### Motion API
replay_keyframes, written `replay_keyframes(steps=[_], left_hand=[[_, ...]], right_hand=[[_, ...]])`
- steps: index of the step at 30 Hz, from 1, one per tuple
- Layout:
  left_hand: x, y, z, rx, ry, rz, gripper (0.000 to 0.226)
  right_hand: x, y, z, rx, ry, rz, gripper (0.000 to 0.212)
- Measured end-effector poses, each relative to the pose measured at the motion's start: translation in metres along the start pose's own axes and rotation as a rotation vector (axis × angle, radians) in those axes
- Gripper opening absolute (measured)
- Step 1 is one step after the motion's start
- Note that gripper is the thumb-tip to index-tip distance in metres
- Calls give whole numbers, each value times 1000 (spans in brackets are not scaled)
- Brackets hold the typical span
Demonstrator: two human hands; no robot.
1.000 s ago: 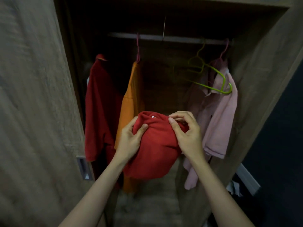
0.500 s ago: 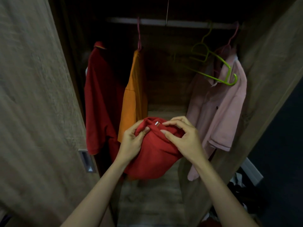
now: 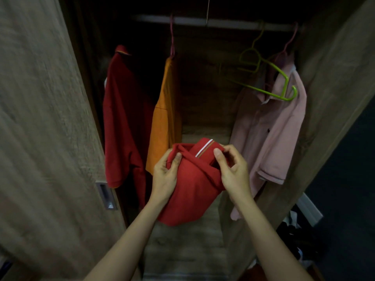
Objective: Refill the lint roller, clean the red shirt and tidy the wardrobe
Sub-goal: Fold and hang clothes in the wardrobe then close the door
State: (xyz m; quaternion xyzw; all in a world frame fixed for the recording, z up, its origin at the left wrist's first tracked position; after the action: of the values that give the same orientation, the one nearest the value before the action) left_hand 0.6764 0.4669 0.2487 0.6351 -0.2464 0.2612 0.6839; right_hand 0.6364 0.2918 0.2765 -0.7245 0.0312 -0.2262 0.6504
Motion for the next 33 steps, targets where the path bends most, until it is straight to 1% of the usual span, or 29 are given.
replay_keyframes(steps=[3,4,6,7,8,10,14,17,20,22,23,26,28,30,32,33], left_hand=[[-7,-13,-8,39,27,-44,14],[-10,-20,-15,75,43,-60,24],[-15,-33,-29,154,86,-97,60],[-18,-39,-36,178,96,-128,67],[-20,-43,-39,189,97,-147,63],[-22,-49,-42,178,89,-175,45],[-27,-55,-30,147,45,-203,37],[-27,-52,-18,111,18,-201,26],[-26,-52,-10,101,15,-197,26],[-23,-50,-6,102,2,-189,38],[-22,-47,-4,100,-7,-180,40],[-19,-43,-2,122,-27,-148,33],[-18,-45,-2,170,-45,-156,30],[-19,-51,-2,220,-82,-184,20],[-22,-55,0,283,-129,-223,12],[-23,-54,2,308,-147,-231,13]], right_hand=[[7,6,-17,126,115,80,19],[10,6,-26,132,169,84,21],[16,0,-44,130,257,62,23],[19,-3,-51,130,284,43,24],[22,-7,-58,124,298,23,25],[27,-12,-64,70,301,-11,24],[37,-19,-58,25,242,-37,25],[51,-11,-49,19,182,31,21],[57,-5,-45,-5,164,80,20],[54,-8,-41,36,151,84,27],[53,-7,-40,42,146,90,27],[50,-4,-38,79,99,103,11],[47,-5,-36,51,73,78,14],[42,-9,-32,8,48,47,17],[40,-12,-28,-22,58,20,21],[39,-13,-27,-24,77,9,22]])
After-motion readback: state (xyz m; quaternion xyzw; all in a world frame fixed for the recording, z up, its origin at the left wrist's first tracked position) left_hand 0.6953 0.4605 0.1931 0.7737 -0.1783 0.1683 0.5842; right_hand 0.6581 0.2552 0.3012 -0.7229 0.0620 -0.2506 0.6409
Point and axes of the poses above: each hand's wrist, its own x-axis towards the middle knuckle, its own z-axis out of the palm, y = z × x, the point moved 6 cm from there along x, towards the middle knuckle, and after that the axes turned 14 degrees about z, right-handed, at the moved point
